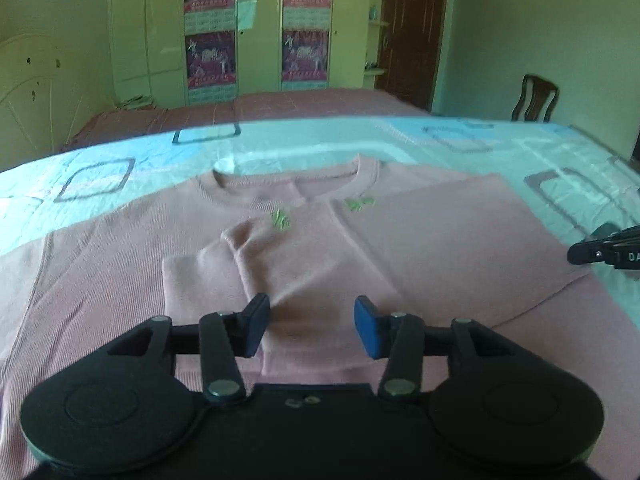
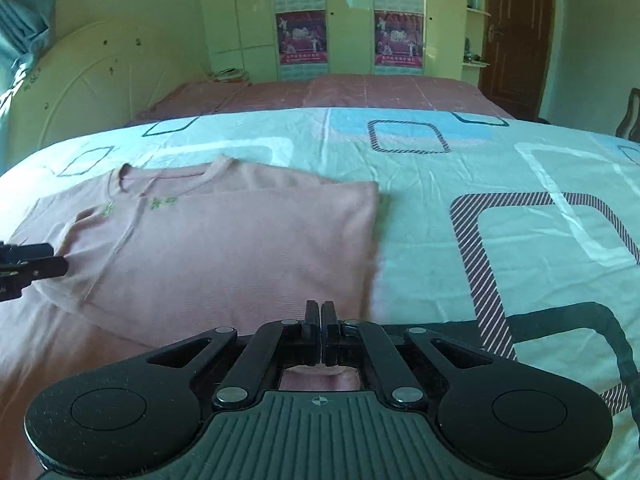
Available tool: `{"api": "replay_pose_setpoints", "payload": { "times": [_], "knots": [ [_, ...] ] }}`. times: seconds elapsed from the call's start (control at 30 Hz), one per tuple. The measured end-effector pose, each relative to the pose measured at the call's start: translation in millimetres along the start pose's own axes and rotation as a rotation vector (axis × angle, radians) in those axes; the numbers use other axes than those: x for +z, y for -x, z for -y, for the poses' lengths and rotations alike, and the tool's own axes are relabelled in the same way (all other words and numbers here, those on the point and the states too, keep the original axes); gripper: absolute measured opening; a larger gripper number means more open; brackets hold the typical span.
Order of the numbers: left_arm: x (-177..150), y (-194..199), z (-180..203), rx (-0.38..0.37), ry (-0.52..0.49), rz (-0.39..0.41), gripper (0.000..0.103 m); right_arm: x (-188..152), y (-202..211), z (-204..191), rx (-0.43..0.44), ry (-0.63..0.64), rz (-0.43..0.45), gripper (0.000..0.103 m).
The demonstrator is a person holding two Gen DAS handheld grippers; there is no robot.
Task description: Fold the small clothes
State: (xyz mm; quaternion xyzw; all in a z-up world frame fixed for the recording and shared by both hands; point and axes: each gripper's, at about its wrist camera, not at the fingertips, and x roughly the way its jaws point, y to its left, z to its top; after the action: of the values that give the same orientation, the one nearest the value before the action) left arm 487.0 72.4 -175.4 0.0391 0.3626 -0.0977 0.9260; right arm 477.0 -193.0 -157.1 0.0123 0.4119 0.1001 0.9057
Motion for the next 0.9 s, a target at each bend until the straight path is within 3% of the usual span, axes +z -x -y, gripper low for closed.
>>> {"api": "replay_pose_setpoints", "payload": {
  "times": [0.1, 0.23, 0.3, 0.47, 0.53, 0.6, 0.67, 0.8, 0.9],
  "knots": [
    [-1.6, 1.0, -3.6, 0.016, 0.012, -0.022, 0.045, -2.6, -3.2, 2.7, -0.009, -0.038, -0.021, 0.000],
    [-2.6, 8.1, -16.7, 0.035, 0.062, -0.027, 0.044, 3.3, 10.6, 3.3, -0.002, -0.039, 0.037, 0.000],
    [-6.9, 6.0, -20.3, 0.032, 0.072, -0.029, 0.045, -1.5, -5.2, 5.4, -0.006, -0.037, -0.044, 0.000],
    [-0.4, 10.8, -13.2, 0.057, 0.087, -0.042, 0.045, -2.0, 5.6, 4.1, 0.018, -0.028, 0.015, 0.000],
    [-2.6, 5.1, -8.2, 0.075, 0.059, -0.058, 0.046, -7.0, -3.1, 3.5, 0.020, -0.010, -0.034, 0.000],
    [2.5, 7.6, -6.1, 0.089, 0.080, -0.070, 0.047, -7.7, -2.6, 2.0, 0.022, 0.015, -0.025, 0.000],
    [4.0, 17.5, -9.6, 0.089, 0.137, -0.050, 0.054, -5.6, 2.8, 3.6, 0.039, 0.002, 0.006, 0.000],
    [-10.7, 51.8, -23.6, 0.208, 0.264, 0.006, 0.095, -5.0, 5.7, 2.5, 0.067, -0.013, 0.021, 0.000],
    [-29.5, 83.3, -49.4, 0.307, 0.323, 0.013, 0.097, -3.7, 7.4, -6.3, 0.081, -0.008, 0.014, 0.000]
  ]
}}
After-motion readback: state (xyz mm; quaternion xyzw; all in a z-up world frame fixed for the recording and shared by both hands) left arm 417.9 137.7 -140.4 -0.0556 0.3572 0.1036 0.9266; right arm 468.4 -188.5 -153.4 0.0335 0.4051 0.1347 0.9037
